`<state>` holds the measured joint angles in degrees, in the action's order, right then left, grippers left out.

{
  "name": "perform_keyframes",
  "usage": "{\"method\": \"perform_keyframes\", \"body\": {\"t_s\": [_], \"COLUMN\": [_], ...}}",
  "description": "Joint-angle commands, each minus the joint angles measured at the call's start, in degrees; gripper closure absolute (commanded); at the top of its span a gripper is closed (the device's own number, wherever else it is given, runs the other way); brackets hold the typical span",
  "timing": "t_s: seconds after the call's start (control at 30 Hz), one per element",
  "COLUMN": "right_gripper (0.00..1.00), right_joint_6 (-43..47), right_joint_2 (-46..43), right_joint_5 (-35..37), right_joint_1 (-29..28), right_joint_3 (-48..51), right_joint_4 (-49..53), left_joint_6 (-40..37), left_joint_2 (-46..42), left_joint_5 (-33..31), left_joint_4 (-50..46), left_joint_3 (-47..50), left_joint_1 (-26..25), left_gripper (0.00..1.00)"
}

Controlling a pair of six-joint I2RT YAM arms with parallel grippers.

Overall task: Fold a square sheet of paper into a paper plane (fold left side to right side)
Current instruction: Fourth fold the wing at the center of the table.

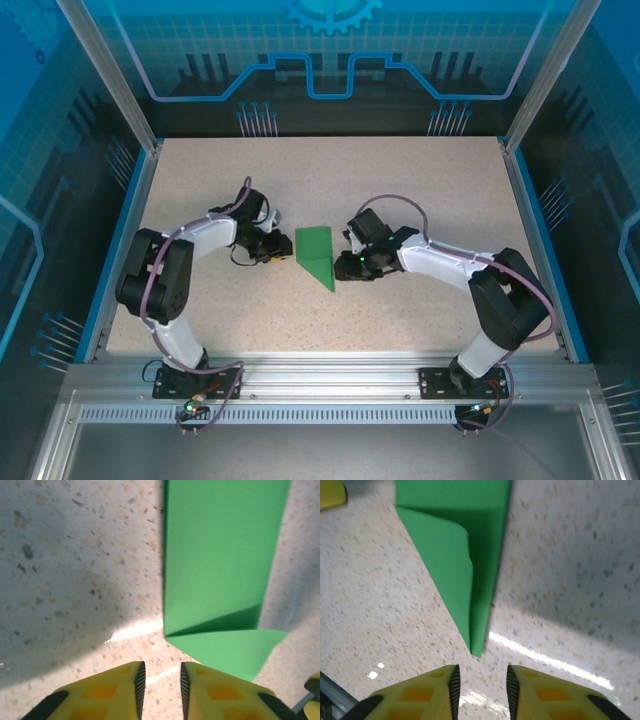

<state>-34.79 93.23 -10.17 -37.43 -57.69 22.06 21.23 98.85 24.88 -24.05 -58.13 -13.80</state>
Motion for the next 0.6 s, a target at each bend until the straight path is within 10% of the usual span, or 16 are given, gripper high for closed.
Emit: {"method": "perform_keyframes", "body": {"t_s": [0.0,0.3,0.57], "right_gripper": [0.55,0.53,0.82], "right_joint_6": [4.3,10.0,10.2], "right_joint_2": [1.7,12.2,14.6], "right_joint_5": [-2.3,-2.9,-2.3], "right_joint_1": [0.5,1.0,2.1], "right_joint_3": [-1.5,-7.7,-8.8], "right_joint_4": [-4.7,-8.5,-6.9], "left_joint_6": [2.5,8.9,10.2], "left_joint_2": [-1.9,1.0,2.5], "left_joint_5": [2.1,8.0,9.7], "left_joint_4": [0.6,7.2,8.6], "left_joint_3": [1.8,4.7,5.0], "left_joint_1": [0.1,0.1,-0.1], "left_gripper": [0.59,0.48,0.46]}}
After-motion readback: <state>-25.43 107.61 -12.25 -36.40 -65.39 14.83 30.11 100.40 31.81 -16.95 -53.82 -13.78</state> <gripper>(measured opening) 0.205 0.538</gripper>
